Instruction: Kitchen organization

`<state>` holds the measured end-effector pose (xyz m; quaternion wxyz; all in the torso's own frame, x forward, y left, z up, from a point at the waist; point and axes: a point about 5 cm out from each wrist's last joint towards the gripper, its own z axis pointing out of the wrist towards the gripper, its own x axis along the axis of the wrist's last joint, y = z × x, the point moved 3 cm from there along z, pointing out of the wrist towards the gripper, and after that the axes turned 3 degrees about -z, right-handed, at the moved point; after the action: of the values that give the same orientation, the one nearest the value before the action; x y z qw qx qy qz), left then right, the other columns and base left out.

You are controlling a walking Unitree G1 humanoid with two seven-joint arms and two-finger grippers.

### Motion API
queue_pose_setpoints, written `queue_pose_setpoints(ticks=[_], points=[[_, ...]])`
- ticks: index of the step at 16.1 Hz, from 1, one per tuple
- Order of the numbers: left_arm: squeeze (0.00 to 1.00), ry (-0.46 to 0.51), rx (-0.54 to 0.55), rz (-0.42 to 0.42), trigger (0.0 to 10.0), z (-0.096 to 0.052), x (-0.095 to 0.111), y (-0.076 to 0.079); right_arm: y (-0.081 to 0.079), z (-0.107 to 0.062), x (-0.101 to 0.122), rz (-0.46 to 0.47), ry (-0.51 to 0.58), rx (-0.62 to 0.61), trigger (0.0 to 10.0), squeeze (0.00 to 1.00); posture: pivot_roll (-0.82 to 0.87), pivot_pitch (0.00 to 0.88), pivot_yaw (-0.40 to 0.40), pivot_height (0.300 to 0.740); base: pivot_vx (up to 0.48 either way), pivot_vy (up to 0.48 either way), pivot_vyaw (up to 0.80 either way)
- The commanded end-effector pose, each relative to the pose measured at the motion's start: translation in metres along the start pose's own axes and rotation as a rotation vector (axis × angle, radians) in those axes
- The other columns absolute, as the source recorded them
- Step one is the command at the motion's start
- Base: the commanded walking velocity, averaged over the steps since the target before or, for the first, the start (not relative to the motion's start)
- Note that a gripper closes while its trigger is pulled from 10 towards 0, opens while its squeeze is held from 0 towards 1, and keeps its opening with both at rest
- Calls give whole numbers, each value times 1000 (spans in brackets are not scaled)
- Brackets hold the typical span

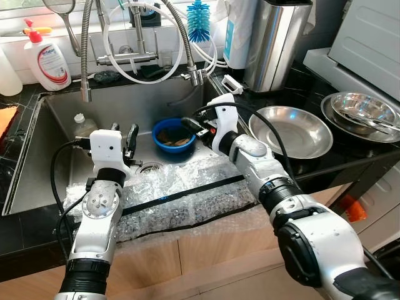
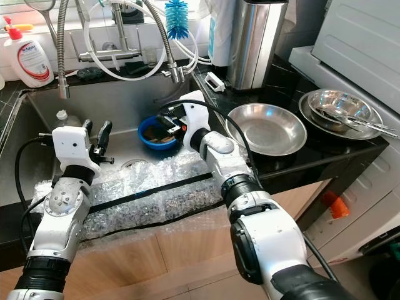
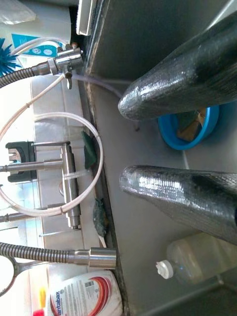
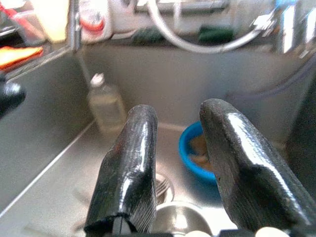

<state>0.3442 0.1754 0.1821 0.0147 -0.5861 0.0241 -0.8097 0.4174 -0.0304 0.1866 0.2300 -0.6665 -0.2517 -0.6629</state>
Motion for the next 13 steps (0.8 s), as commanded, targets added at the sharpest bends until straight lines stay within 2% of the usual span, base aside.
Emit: queue_pose_setpoints(ticks=[1, 2, 3, 4, 6, 7, 8, 9, 10, 11, 13], points=[[0, 12, -3, 13, 10000, 0, 5, -2, 0, 5, 30, -91, 98, -28, 10000, 0, -22, 0, 1, 740, 0, 0, 0], [0, 22, 1, 13, 10000, 1, 7, -3, 1, 5, 37, -147, 130, -61, 10000, 0, -17, 0, 4, 740, 0, 0, 0], [0, 45, 7, 16, 10000, 0, 12, -5, 8, 0, 54, -170, 242, -147, 10000, 0, -21, 0, 6, 740, 0, 0, 0], [0, 57, 8, 28, 10000, 0, 15, -6, 12, -5, 64, -156, 310, -202, 10000, 0, -20, 0, 8, 740, 0, 0, 0], [0, 63, 9, 31, 10000, -1, 17, -8, 12, -15, 73, -214, 384, -239, 10000, 0, -22, 0, 15, 740, 0, 0, 0], [0, 65, 8, 35, 10000, 0, 18, -8, 11, -19, 75, -216, 405, -253, 10000, 0, -24, 0, 17, 740, 0, 0, 0], [0, 67, 9, 38, 10000, 0, 18, -8, 15, -27, 77, -165, 445, -309, 10000, 0, -23, 0, 19, 740, 0, 0, 0], [0, 71, 10, 42, 10000, -1, 19, -9, 17, -38, 78, -170, 484, -348, 10000, 0, -22, 0, 22, 740, 0, 0, 0], [0, 75, 7, 46, 10000, -2, 21, -9, 17, -53, 77, -211, 517, -395, 10000, 0, -31, 0, 29, 740, 0, 0, 0], [0, 75, 7, 46, 10000, -2, 21, -9, 17, -55, 76, -215, 521, -401, 10000, 0, -31, 0, 29, 740, 0, 0, 0], [0, 74, 4, 54, 10000, -3, 21, -10, 23, -73, 72, -216, 539, -478, 10000, 0, -33, 0, 28, 740, 0, 0, 0]])
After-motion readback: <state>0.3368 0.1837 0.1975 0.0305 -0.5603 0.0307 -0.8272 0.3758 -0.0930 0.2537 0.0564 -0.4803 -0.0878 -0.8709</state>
